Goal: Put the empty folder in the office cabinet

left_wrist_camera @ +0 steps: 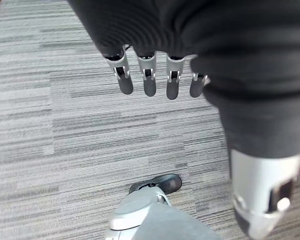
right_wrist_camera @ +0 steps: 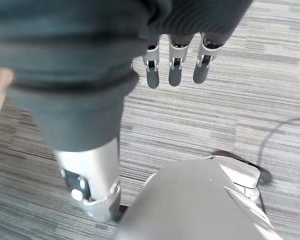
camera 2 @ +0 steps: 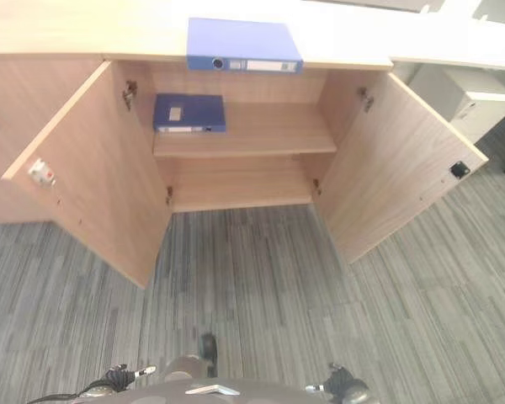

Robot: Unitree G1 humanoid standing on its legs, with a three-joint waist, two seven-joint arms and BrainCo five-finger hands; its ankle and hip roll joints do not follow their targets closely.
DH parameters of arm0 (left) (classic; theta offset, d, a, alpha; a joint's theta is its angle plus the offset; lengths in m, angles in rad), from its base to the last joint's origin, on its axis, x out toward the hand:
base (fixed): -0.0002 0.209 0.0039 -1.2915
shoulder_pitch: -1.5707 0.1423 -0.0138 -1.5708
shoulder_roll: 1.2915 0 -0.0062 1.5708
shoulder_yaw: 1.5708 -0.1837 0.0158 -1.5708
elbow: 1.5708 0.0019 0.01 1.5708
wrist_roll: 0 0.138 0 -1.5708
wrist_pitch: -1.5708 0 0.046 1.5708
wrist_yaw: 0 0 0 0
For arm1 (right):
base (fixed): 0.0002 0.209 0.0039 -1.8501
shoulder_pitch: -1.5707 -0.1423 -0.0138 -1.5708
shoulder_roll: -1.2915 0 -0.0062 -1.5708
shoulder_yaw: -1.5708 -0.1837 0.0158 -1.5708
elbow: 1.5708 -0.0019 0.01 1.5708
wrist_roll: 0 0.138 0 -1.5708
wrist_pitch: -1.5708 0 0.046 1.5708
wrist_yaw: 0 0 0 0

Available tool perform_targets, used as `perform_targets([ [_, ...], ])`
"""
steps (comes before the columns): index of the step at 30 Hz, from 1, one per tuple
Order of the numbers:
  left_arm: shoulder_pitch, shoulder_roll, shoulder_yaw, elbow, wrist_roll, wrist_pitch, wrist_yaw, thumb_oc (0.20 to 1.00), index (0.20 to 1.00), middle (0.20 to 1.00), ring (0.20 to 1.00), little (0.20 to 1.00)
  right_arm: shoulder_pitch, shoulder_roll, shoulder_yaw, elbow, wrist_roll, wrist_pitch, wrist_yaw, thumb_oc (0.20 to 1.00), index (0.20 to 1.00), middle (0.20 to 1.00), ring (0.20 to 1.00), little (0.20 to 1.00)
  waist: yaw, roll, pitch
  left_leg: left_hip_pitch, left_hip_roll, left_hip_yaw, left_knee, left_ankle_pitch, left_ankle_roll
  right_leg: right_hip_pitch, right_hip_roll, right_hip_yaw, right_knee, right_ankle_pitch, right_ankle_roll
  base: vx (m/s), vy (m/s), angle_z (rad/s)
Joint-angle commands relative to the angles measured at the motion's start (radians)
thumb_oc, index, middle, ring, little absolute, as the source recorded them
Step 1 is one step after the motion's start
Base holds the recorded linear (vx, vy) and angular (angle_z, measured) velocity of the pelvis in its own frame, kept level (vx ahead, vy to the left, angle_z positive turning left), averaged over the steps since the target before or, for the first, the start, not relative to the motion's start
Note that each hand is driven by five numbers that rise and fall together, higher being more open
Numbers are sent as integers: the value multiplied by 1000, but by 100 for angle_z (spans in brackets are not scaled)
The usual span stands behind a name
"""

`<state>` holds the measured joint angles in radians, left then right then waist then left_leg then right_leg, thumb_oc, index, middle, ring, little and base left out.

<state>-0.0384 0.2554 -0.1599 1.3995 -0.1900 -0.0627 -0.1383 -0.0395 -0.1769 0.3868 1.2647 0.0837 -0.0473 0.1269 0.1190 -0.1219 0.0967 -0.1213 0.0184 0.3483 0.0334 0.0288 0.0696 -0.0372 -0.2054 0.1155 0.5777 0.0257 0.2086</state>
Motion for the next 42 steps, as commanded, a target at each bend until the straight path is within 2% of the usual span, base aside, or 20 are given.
perform_targets([
  [1,1,6,-19,-12,-16,4,21,1000,1000,1000,1000,1000,-28,-70,-1,-41,-60,-13,-39,1000,1000,1000,1000,1000,-11,61,41,-96,68,-66,-26,112,-56,80,16,-124,-123,199,-54,89,86,10],
  [2,1,6,-19,-12,-16,4,21,1000,1000,1000,1000,1000,-28,-70,-1,-41,-60,-13,-39,1000,1000,1000,1000,1000,-11,61,41,-96,68,-66,-26,112,-56,80,16,-124,-123,199,-54,333,201,11],
  [3,-28,17,-20,-27,-37,1,28,1000,1000,1000,1000,1000,-28,-66,-8,-45,-43,-14,-47,1000,1000,1000,1000,1000,-50,73,54,-11,60,-70,-51,70,-61,2,12,-222,-183,92,-77,540,71,7],
  [4,-30,14,-19,-33,-44,-3,29,1000,1000,1000,1000,1000,-30,-69,-16,-65,-34,-16,-60,1000,1000,1000,1000,1000,-86,69,62,53,58,-74,-44,18,-78,-46,-11,-294,-392,52,-67,637,46,4],
  [6,-27,10,-20,-34,-37,-5,31,1000,1000,1000,1000,1000,-26,-70,-19,-84,-33,-18,-63,1000,1000,1000,1000,1000,-99,63,65,77,55,-80,-44,4,-82,-49,-12,-290,-463,60,-60,294,-56,-6],
  [11,-22,-3,-22,-42,-12,-21,38,1000,1000,1000,1000,1000,2,-71,-49,-129,-17,-19,-71,1000,1000,1000,1000,1000,-153,52,76,181,55,-102,-65,-50,-106,-141,-8,-243,-628,147,-15,275,-54,34],
  [14,-16,-11,-30,-47,9,-29,39,1000,1000,1000,1000,1000,41,-79,-76,-136,0,-22,-69,1000,1000,1000,1000,1000,-181,43,61,265,48,-121,-87,-84,-120,-141,-5,-207,-626,180,-5,373,-86,47],
  [15,-67,38,-20,-23,2,-7,11,1000,1000,1000,1000,1000,50,-93,-73,-130,-5,-23,-52,1000,1000,1000,1000,1000,-204,49,39,293,46,-123,-98,-91,-128,-142,3,-176,-615,188,-3,349,-69,31],
  [18,-63,37,-19,-36,-2,-25,10,1000,1000,1000,1000,1000,71,-93,-74,-119,-16,-15,-50,1000,1000,1000,1000,1000,-218,53,15,345,55,-122,-115,-115,-136,-125,18,-154,-604,178,-9,288,-60,19],
  [21,7,25,-29,-59,35,-46,17,1000,1000,1000,1000,1000,78,-114,-91,-85,-14,-33,-50,1000,1000,1000,1000,1000,-212,88,12,332,100,-178,-78,-113,-156,-114,57,-152,-563,134,-47,194,-176,-6],
  [24,-1,14,-59,-66,62,-51,30,1000,1000,1000,1000,1000,71,-127,-84,-94,-10,-44,-57,1000,1000,1000,1000,1000,-215,101,9,314,125,-195,-52,-102,-168,-108,83,-162,-553,109,-67,96,-169,3],
  [25,-5,10,-67,-72,66,-52,36,1000,1000,1000,1000,1000,67,-131,-80,-97,-8,-47,-60,1000,1000,1000,1000,1000,-214,106,9,306,135,-201,-32,-87,-175,-103,95,-164,-554,100,-76,144,-248,29],
  [26,-11,6,-82,-89,69,-58,46,1000,1000,1000,1000,1000,56,-144,-71,-106,-7,-52,-63,1000,1000,1000,1000,1000,-205,115,11,282,160,-222,24,-32,-192,-81,116,-172,-562,84,-95,113,-195,19],
  [28,-12,5,-82,-89,69,-58,46,1000,1000,1000,1000,1000,56,-144,-72,-106,-7,-52,-63,1000,1000,1000,1000,1000,-207,116,11,281,161,-224,26,-32,-193,-81,117,-174,-562,84,-96,62,-108,3],
  [29,-14,4,-94,-114,70,-59,50,1000,1000,1000,1000,1000,48,-159,-63,-121,-19,-55,-69,1000,1000,1000,1000,1000,-200,116,14,254,169,-242,80,0,-200,-59,126,-185,-574,71,-109,83,-106,-2],
  [30,-21,3,-107,-129,74,-62,56,1000,1000,1000,1000,1000,39,-170,-59,-128,-26,-56,-78,1000,1000,1000,1000,1000,-191,113,18,231,167,-248,109,22,-202,-39,124,-192,-584,61,-114,129,-117,0],
  [32,-24,5,-119,-160,72,-65,61,1000,1000,1000,1000,1000,33,-184,-61,-139,-32,-55,-84,1000,1000,1000,1000,1000,-180,103,27,184,143,-267,125,10,-190,-12,108,-203,-594,48,-116,80,-23,8],
  [34,-25,9,-133,-190,77,-74,73,1000,1000,1000,1000,1000,19,-190,-54,-141,-39,-51,-86,1000,1000,1000,1000,1000,-164,89,28,130,97,-278,87,-36,-173,10,89,-209,-608,40,-111,97,10,24],
  [40,0,32,-133,-287,127,-87,121,1000,1000,1000,1000,1000,1,-188,-27,-184,-89,-57,-99,1000,1000,1000,1000,1000,-135,127,23,123,60,-298,-59,-7,-150,33,107,-194,-581,3,-108,88,90,-2],
  [42,27,75,-97,-389,146,-93,135,1000,1000,1000,1000,1000,-1,-193,-14,-222,-134,-56,-93,1000,1000,1000,1000,1000,-125,136,3,169,48,-276,-111,-2,-141,45,84,-183,-581,9,-96,153,237,-28],
])
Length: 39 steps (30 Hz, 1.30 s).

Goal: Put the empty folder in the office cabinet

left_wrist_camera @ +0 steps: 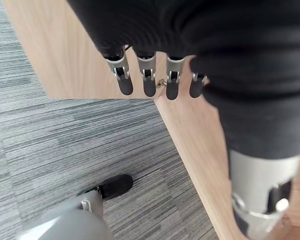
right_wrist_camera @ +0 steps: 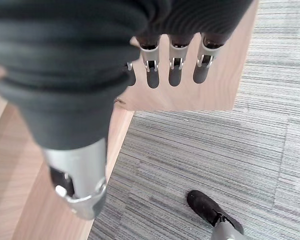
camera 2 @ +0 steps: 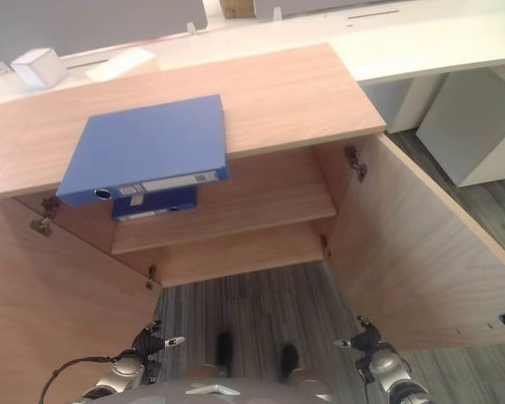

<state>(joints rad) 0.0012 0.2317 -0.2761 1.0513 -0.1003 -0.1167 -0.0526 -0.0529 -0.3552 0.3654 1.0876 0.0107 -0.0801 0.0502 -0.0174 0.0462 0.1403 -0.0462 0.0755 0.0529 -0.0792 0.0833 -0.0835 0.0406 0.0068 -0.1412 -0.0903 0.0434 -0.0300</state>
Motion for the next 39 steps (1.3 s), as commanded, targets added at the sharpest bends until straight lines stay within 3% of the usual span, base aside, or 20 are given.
perform_targets([
  [1,-8,110,30,-58,64,-38,56,1000,1000,1000,1000,1000,12,-13,6,-40,-65,-22,-19,1000,1000,1000,1000,1000,14,-32,-43,102,-10,23,-3,-59,13,-27,-132,74,85,-7,144,55,110,-12],
  [4,3,127,49,-94,81,-41,68,1000,1000,1000,1000,1000,15,-8,-4,-28,-63,-19,-17,1000,1000,1000,1000,1000,19,-34,-47,116,-11,30,-8,-65,14,-15,-139,75,76,-3,150,39,48,-14],
  [12,128,214,164,-384,213,-43,139,1000,1000,1000,1000,1000,64,-1,-41,-48,-72,-20,-14,1000,1000,1000,1000,1000,33,-48,-63,150,-4,34,-8,-90,14,24,-142,74,35,4,162,45,7,-2],
  [18,216,285,297,-597,374,-53,255,1000,1000,1000,1000,1000,97,6,-58,-53,-83,-17,-2,1000,1000,1000,1000,1000,45,-57,-72,155,3,28,-8,-87,11,34,-139,72,20,11,160,-12,-15,-8],
  [24,269,328,369,-709,507,-60,349,1000,1000,1000,1000,1000,107,9,-59,-47,-79,-21,-4,1000,1000,1000,1000,1000,55,-61,-82,156,5,29,-8,-88,8,34,-138,66,12,17,164,-21,-12,0],
  [32,306,365,432,-799,604,-64,401,1000,1000,1000,1000,1000,116,13,-59,-44,-77,-23,-1,1000,1000,1000,1000,1000,57,-61,-89,161,10,38,-8,-87,3,40,-139,61,11,18,165,-4,-2,0],
  [39,269,465,466,-897,752,-52,474,1000,1000,1000,1000,1000,114,24,-53,-28,-63,-34,-10,1000,1000,1000,1000,1000,49,-59,-93,164,12,42,-8,-88,-2,43,-138,63,11,23,167,0,0,0],
])
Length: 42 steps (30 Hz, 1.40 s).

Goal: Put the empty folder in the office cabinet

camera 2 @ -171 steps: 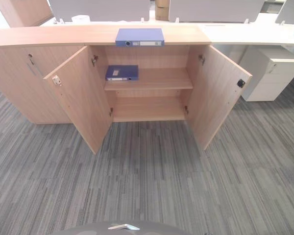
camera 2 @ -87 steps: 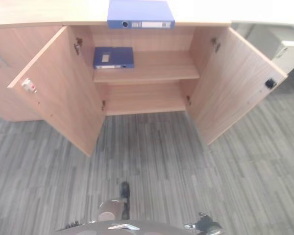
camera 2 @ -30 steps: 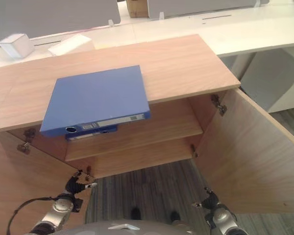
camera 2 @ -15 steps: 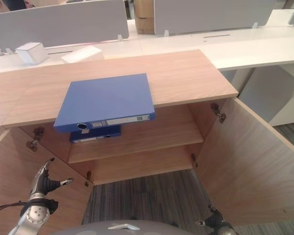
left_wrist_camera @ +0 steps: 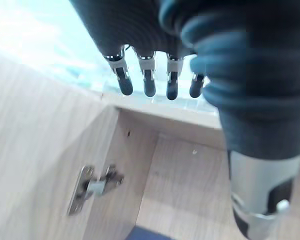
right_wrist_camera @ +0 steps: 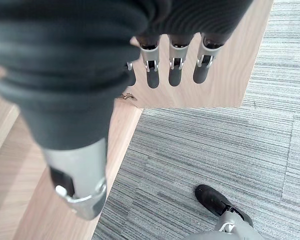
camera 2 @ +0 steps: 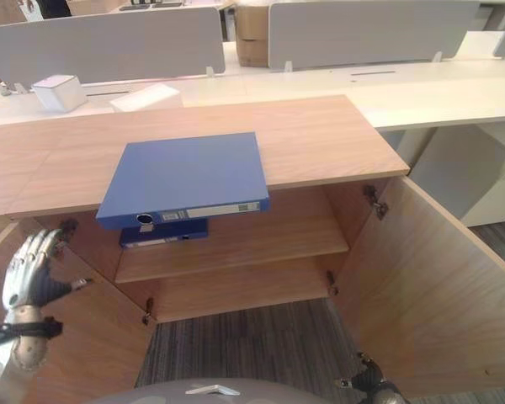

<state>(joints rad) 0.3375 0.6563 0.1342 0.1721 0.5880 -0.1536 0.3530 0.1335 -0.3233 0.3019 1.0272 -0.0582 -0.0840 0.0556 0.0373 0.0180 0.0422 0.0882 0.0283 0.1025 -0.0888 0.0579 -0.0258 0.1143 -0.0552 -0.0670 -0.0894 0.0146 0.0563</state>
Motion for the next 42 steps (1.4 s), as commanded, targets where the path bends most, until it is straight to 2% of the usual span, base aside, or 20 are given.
perform_targets([
  [1,-73,51,56,-28,81,-14,79,1000,1000,1000,1000,1000,-74,-4,12,35,9,-31,-18,1000,1000,1000,1000,1000,-7,-30,4,31,59,-7,2,-63,-60,-31,-76,-9,11,52,81,0,0,0],
  [10,-103,78,46,-68,116,-18,102,1000,1000,1000,1000,1000,-77,4,19,48,14,-36,-24,1000,1000,1000,1000,1000,-14,-30,-1,36,57,-4,2,-67,-60,-30,-75,-2,12,53,81,0,0,-1],
  [12,-147,101,-10,-126,131,-37,83,1000,1000,1000,1000,1000,-77,6,30,37,24,-40,-29,1000,1000,1000,1000,1000,-31,-28,-7,43,57,4,2,-73,-60,-30,-76,7,11,56,83,0,0,0],
  [21,-226,103,-143,-127,108,-66,43,1000,1000,1000,1000,1000,-85,10,34,28,37,-41,-39,1000,1000,1000,1000,1000,-49,-25,-8,55,57,20,2,-80,-60,-28,-74,20,12,57,84,6,-12,-9],
  [27,-240,102,-164,-125,103,-69,38,1000,1000,1000,1000,1000,-87,9,33,31,41,-40,-43,1000,1000,1000,1000,1000,-53,-23,-8,57,58,22,2,-79,-60,-29,-73,23,12,57,84,0,0,0],
  [28,-266,97,-202,-116,99,-68,29,1000,1000,1000,1000,1000,-85,6,31,22,44,-38,-48,1000,1000,1000,1000,1000,-64,-20,-8,61,59,28,2,-80,-61,-29,-72,29,12,56,84,0,0,0],
  [33,-314,95,-253,-69,103,-60,33,1000,1000,1000,1000,1000,-88,8,27,31,50,-38,-53,1000,1000,1000,1000,1000,-69,-16,-9,67,64,35,2,-81,-65,-25,-69,35,11,55,83,25,-16,-12],
  [42,-414,90,-350,113,156,-3,59,1000,1000,1000,1000,1000,-90,13,38,37,49,-46,-67,1000,1000,1000,1000,1000,-94,-15,-17,76,70,45,2,-86,-67,-22,-63,48,11,52,82,18,-5,-2],
])
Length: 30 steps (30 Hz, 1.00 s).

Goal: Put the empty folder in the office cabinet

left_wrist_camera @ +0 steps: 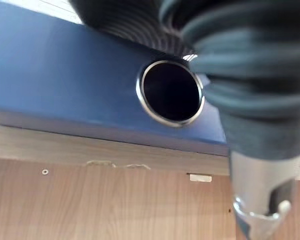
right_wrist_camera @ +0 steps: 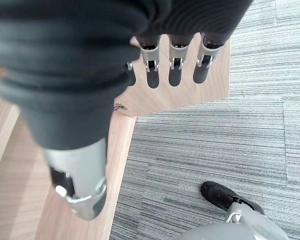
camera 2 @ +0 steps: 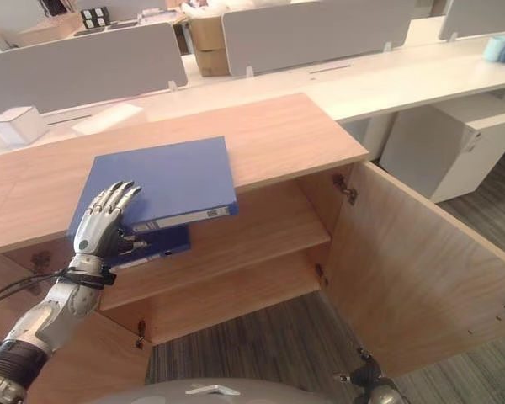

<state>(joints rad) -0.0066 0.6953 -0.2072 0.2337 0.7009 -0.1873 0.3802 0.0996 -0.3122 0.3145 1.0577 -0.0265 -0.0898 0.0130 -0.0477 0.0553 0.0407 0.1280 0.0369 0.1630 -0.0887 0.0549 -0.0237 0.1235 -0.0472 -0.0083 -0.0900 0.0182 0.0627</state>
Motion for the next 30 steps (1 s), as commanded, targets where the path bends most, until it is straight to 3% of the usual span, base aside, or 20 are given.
perform_targets([
  [1,-78,49,-15,66,45,35,32,1000,1000,1000,1000,1000,-55,1,25,8,17,-42,-26,1000,1000,1000,1000,1000,-11,-53,-16,36,61,-14,1,-83,-70,-31,-70,-9,11,48,75,41,-4,-2],
  [3,-83,49,-17,78,43,38,34,1000,1000,1000,1000,1000,-56,1,24,11,17,-42,-28,1000,1000,1000,1000,1000,-12,-52,-16,36,61,-12,1,-83,-70,-32,-69,-7,11,48,75,0,0,0],
  [4,-89,50,-19,93,42,45,35,915,915,915,915,915,-57,1,25,12,18,-43,-29,1000,1000,1000,1000,1000,-13,-52,-16,36,62,-10,1,-83,-70,-34,-69,-6,12,48,75,0,0,0],
  [5,-93,49,-22,107,41,49,36,200,200,200,200,200,-57,1,26,15,17,-43,-30,1000,1000,1000,1000,1000,-15,-53,-16,36,61,-10,1,-83,-70,-35,-68,-6,12,49,75,0,0,0],
  [12,-98,66,-5,129,36,57,44,200,200,200,200,200,-49,-6,28,-7,8,-50,-31,1000,1000,1000,1000,1000,-19,-54,-17,39,60,-1,1,-85,-71,-36,-67,-1,11,50,76,6,9,-7],
  [20,-62,76,91,8,-9,37,53,200,200,200,200,200,-42,-7,23,-31,-1,-52,-29,1000,1000,1000,1000,1000,-13,-59,-17,38,56,-4,1,-86,-70,-36,-68,-2,12,51,76,1,1,-1],
  [30,-50,43,279,-317,-242,-80,75,200,200,200,200,200,-32,-15,36,-78,-10,-49,-10,1000,1000,1000,1000,1000,8,-74,-19,38,52,-18,1,-86,-67,-32,-73,-12,14,52,75,-2,2,2],
])
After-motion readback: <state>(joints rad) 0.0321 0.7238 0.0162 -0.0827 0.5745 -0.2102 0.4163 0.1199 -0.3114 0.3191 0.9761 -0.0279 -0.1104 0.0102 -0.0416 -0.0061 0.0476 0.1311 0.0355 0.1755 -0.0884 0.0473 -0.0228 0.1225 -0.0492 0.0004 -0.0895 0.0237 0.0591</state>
